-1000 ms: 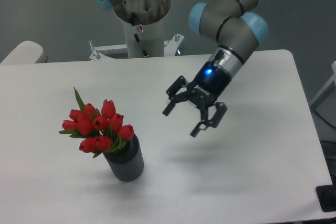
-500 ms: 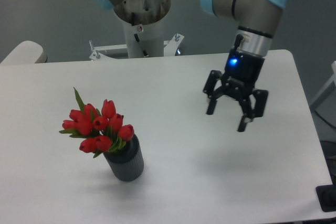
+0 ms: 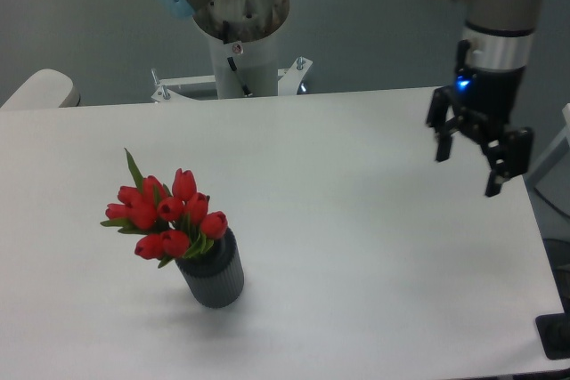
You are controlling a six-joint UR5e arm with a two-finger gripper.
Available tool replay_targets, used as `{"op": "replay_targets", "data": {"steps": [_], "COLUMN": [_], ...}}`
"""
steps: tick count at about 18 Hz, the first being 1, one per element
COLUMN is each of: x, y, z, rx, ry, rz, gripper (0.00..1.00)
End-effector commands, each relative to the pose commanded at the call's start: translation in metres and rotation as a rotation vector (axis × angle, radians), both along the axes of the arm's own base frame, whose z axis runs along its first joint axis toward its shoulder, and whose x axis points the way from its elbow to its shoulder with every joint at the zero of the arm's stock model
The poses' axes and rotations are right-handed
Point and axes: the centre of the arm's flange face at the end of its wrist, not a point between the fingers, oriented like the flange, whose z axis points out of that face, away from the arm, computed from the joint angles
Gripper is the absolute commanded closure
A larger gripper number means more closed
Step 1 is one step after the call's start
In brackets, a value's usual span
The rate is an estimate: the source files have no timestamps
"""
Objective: Insert the flowers into the vase
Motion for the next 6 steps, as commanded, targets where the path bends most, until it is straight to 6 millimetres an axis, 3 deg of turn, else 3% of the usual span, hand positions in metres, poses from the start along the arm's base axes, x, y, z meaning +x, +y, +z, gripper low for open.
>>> {"op": "replay_targets", "data": {"steps": [6], "x": [0.0008], "y": [0.0024], "z": [-0.0031], "rx": [-0.020], "ry": [0.007], "rz": [-0.020], "gripper": [0.00]}}
